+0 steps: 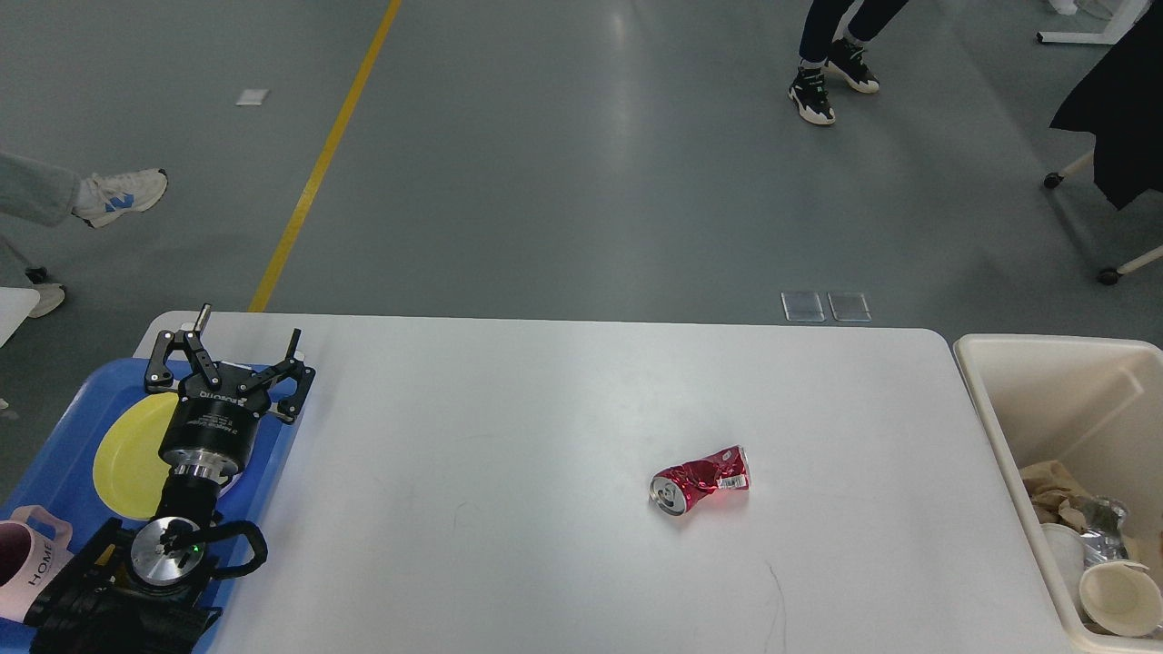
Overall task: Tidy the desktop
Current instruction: 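Hold the right gripper inside the white bin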
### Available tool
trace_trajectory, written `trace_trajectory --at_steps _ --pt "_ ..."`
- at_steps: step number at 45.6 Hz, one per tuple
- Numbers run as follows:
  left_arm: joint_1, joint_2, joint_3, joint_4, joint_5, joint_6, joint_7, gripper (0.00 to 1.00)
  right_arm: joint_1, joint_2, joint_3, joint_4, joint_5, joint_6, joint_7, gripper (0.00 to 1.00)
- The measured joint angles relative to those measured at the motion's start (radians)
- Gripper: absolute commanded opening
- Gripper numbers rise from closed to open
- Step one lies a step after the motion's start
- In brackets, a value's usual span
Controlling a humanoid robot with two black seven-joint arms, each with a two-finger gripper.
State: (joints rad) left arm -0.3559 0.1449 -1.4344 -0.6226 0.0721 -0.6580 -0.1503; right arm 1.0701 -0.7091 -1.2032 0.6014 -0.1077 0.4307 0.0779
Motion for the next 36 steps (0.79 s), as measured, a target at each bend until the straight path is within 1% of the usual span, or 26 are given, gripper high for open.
trace_trajectory --at_steps 5,9,12,16,24,28,32,36 --pt "0.000 0.000 0.000 0.000 0.000 0.000 0.000 0.96 -0.104 0.041 0.064 -0.050 0.001 -0.036 -0.001 0.00" --pt "0.000 0.000 0.000 0.000 0.000 0.000 0.000 0.96 -0.178 0.076 0.104 -0.088 0.005 -0.094 -0.007 0.00" --pt "0.000 0.000 0.000 0.000 0.000 0.000 0.000 0.96 -0.240 0.102 0.142 -0.135 0.007 -0.143 -0.012 0.00" --pt "0.000 0.000 0.000 0.000 0.000 0.000 0.000 0.96 -0.323 0.145 0.188 -0.220 0.008 -0.180 -0.025 0.00" --pt "0.000 0.000 0.000 0.000 0.000 0.000 0.000 0.96 -0.457 0.229 0.261 -0.402 0.008 -0.224 -0.073 0.00" --pt "0.000 0.000 -0.001 0.000 0.000 0.000 0.000 0.96 -0.506 0.266 0.291 -0.470 0.008 -0.270 -0.113 0.00" --pt "0.000 0.000 -0.001 0.000 0.000 0.000 0.000 0.96 -0.535 0.293 0.298 -0.501 0.007 -0.308 -0.150 0.00" --pt "0.000 0.000 -0.001 0.000 0.000 0.000 0.000 0.96 -0.543 0.306 0.299 -0.509 0.006 -0.322 -0.173 0.00"
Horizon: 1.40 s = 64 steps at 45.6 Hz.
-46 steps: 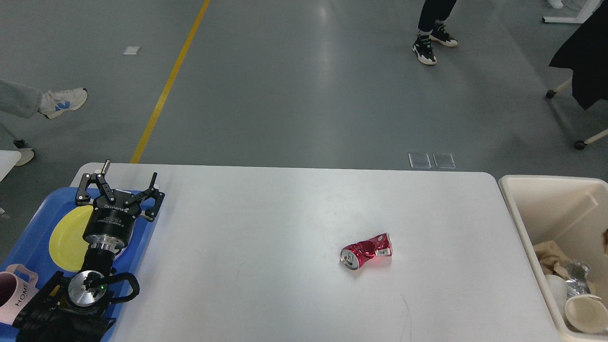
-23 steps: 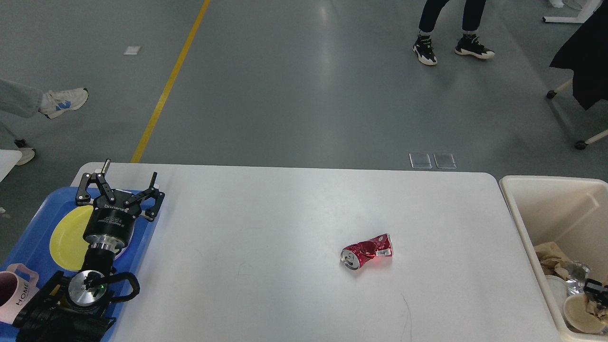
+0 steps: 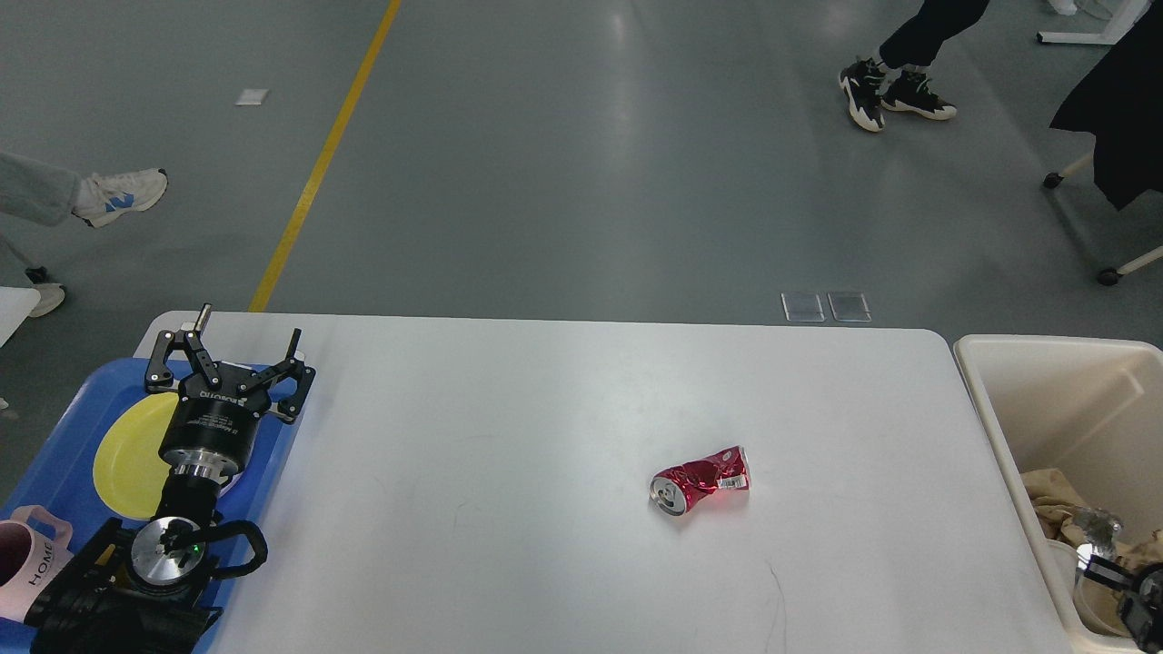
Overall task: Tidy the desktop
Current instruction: 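Hold the right gripper inside the white bin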
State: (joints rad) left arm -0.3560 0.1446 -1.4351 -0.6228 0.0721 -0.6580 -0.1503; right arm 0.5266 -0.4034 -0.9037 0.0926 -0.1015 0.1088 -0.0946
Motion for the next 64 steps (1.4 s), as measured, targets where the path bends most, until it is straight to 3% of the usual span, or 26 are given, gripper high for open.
trace_trajectory --at_steps 17,18,22,23,33,64 --pt "0.000 0.000 0.000 -0.001 0.000 0.000 0.000 0.96 -0.003 0.018 0.001 -0.002 -0.001 -0.005 -0.011 0.00" --pt "0.000 0.000 0.000 -0.001 0.000 0.000 0.000 0.96 -0.003 0.018 0.002 -0.002 -0.001 -0.006 -0.011 0.13" --pt "0.000 0.000 0.000 -0.001 0.000 0.000 0.000 0.96 -0.003 0.019 0.009 -0.002 0.000 -0.024 -0.011 0.94" --pt "0.000 0.000 0.000 -0.001 0.000 0.000 0.000 0.96 -0.003 0.017 0.011 -0.002 0.000 -0.034 -0.011 1.00" --pt "0.000 0.000 0.000 0.000 0.000 0.000 0.000 0.96 -0.001 0.010 0.016 -0.002 0.000 -0.162 -0.004 1.00" --pt "0.000 0.000 0.000 0.000 0.000 0.000 0.000 0.96 0.031 0.003 0.018 0.017 -0.002 -0.169 -0.005 1.00"
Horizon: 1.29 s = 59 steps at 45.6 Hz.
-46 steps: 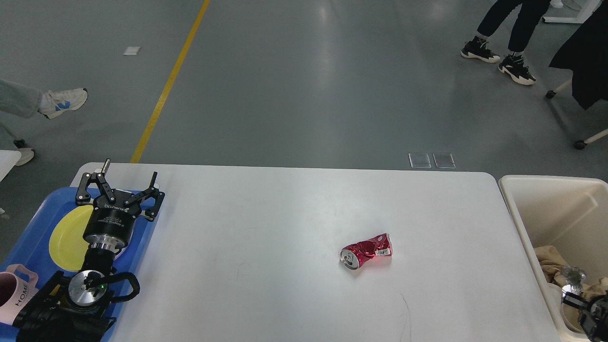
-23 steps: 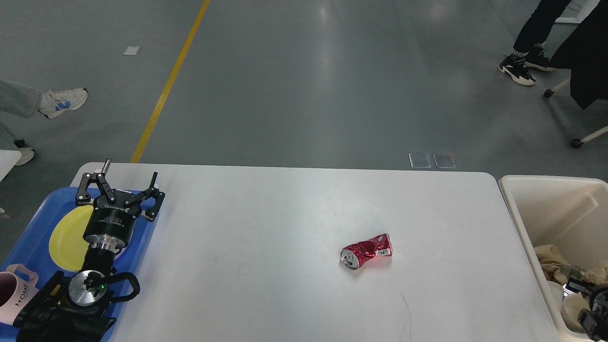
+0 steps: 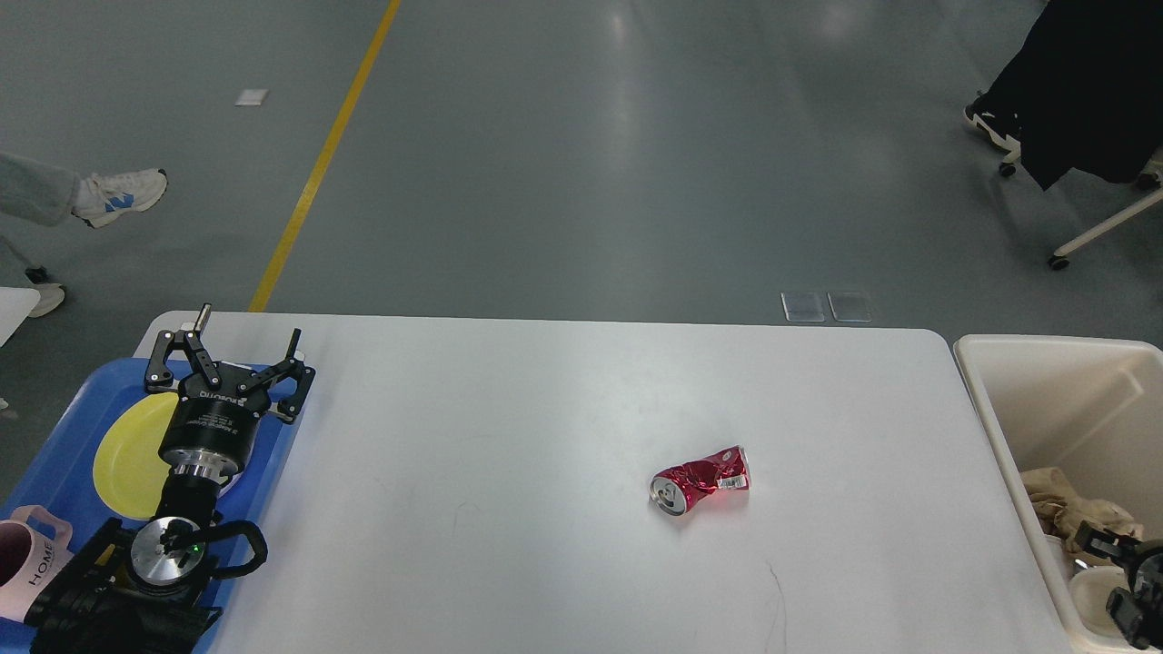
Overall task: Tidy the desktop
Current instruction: 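Hold the right gripper inside the white bin, then raise the right gripper and move it over the red crushed can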
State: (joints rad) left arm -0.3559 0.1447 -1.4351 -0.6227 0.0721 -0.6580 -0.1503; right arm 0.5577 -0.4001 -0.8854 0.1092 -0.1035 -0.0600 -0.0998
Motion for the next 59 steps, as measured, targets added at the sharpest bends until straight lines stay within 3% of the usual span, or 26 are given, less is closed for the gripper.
trace_trajectory --at_steps 10,21,31,40,48,59 --pt "0.000 0.000 0.000 0.000 0.000 0.000 0.000 0.96 0.212 -0.138 -0.021 0.185 -0.025 0.088 -0.005 1.00" --pt "0.000 -0.001 0.000 -0.001 0.000 0.000 0.000 0.96 0.667 -0.235 -0.247 0.585 -0.213 0.323 -0.012 1.00" --pt "-0.002 -0.001 0.000 -0.002 0.000 0.000 0.000 0.96 1.144 -0.139 -0.444 0.908 -0.232 0.600 -0.030 1.00" --pt "-0.002 0.000 0.001 -0.001 0.000 0.000 0.000 0.96 1.497 -0.011 -0.472 1.095 -0.225 0.847 -0.035 1.00" --pt "-0.001 0.000 0.000 0.000 0.000 0.000 0.000 0.96 1.743 0.036 -0.456 1.327 -0.182 0.874 -0.035 1.00" --pt "0.000 0.001 -0.001 0.000 0.000 0.001 0.000 0.96 1.979 0.142 -0.446 1.581 -0.087 0.829 -0.030 1.00"
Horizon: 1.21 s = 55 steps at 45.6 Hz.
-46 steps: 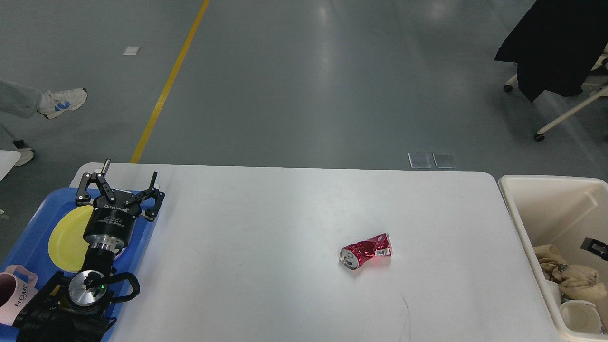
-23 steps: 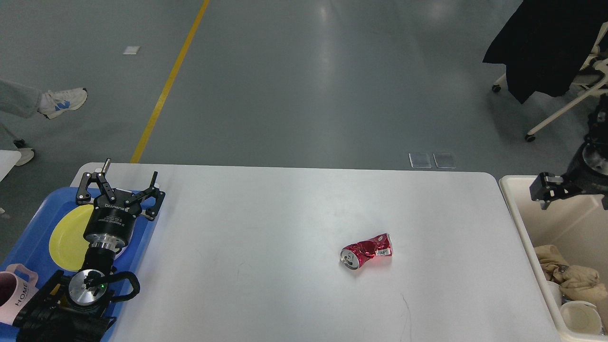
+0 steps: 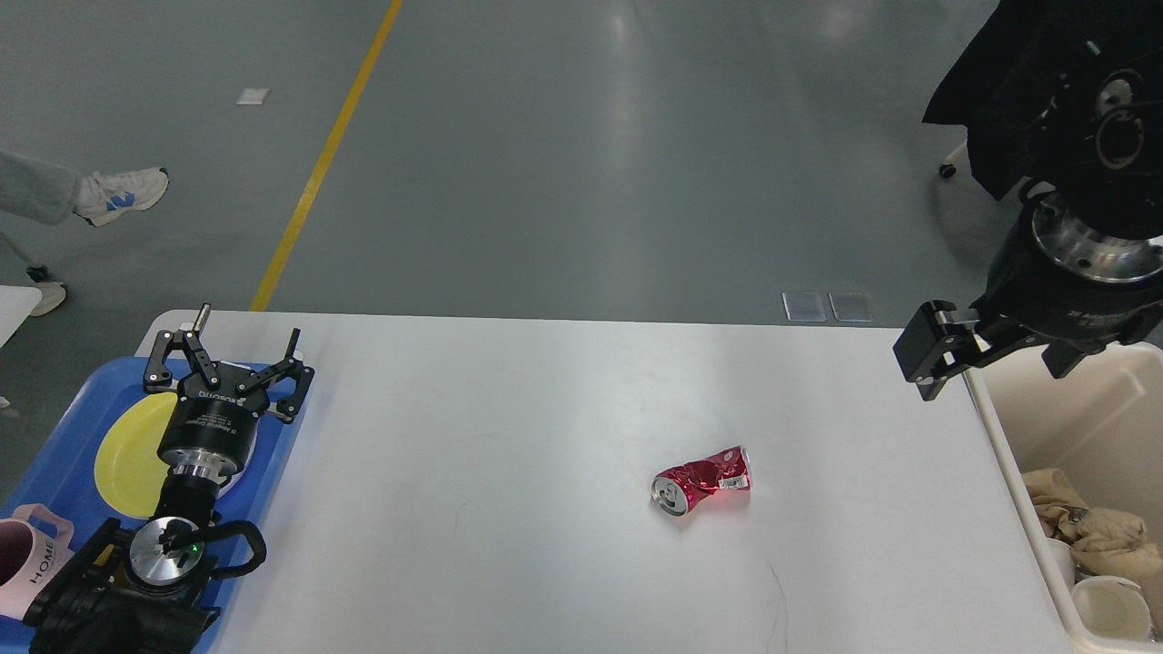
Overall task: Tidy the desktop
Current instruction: 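Raise the right gripper and move it over the red crushed can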
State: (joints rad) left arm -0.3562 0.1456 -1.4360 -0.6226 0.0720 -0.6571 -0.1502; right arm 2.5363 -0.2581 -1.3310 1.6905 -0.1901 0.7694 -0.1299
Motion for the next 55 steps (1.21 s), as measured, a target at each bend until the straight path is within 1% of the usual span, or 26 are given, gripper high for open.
trace_trajectory --at_steps 4,18,23,26,30,33,37,40,44,48,52,55 --pt "-0.001 0.000 0.000 0.000 0.000 0.000 0.000 0.96 0.017 0.015 0.014 0.029 0.017 -0.021 0.002 1.00" --pt "-0.001 -0.001 0.000 0.000 0.000 0.000 0.000 0.96 -0.013 0.020 0.021 0.028 0.084 -0.068 0.002 1.00" --pt "-0.001 -0.001 0.000 0.000 0.000 -0.001 0.000 0.96 -0.034 0.025 0.031 0.012 0.194 -0.086 -0.005 1.00" --pt "-0.001 -0.001 0.000 0.000 0.000 -0.001 0.000 0.96 -0.061 0.031 0.043 0.003 0.307 -0.124 -0.012 1.00" --pt "-0.001 -0.001 0.000 0.000 0.000 -0.001 0.000 0.96 -0.124 0.047 0.073 -0.018 0.450 -0.209 -0.049 1.00" --pt "-0.001 -0.002 0.000 0.000 0.000 -0.001 0.000 0.96 -0.193 0.053 0.113 -0.036 0.557 -0.309 -0.088 1.00" --pt "-0.001 -0.002 0.000 0.000 0.000 -0.001 0.000 0.96 -0.289 0.050 0.189 -0.062 0.675 -0.464 -0.153 1.00" --pt "-0.001 -0.002 0.000 0.000 0.000 -0.001 0.000 0.96 -0.348 0.044 0.255 -0.077 0.720 -0.552 -0.179 1.00" --pt "-0.001 -0.002 0.000 0.000 0.000 -0.001 0.000 0.96 -0.448 0.034 0.364 -0.109 0.747 -0.666 -0.192 1.00" --pt "-0.001 -0.002 0.000 0.000 0.000 -0.001 0.000 0.96 -0.561 0.010 0.449 -0.155 0.753 -0.751 -0.193 1.00" --pt "-0.001 -0.001 0.000 0.000 0.000 -0.001 0.000 0.96 -0.701 -0.023 0.521 -0.228 0.748 -0.811 -0.193 1.00" --pt "-0.001 -0.001 0.000 0.000 0.000 -0.001 0.000 0.96 -0.794 -0.033 0.559 -0.287 0.740 -0.828 -0.192 1.00"
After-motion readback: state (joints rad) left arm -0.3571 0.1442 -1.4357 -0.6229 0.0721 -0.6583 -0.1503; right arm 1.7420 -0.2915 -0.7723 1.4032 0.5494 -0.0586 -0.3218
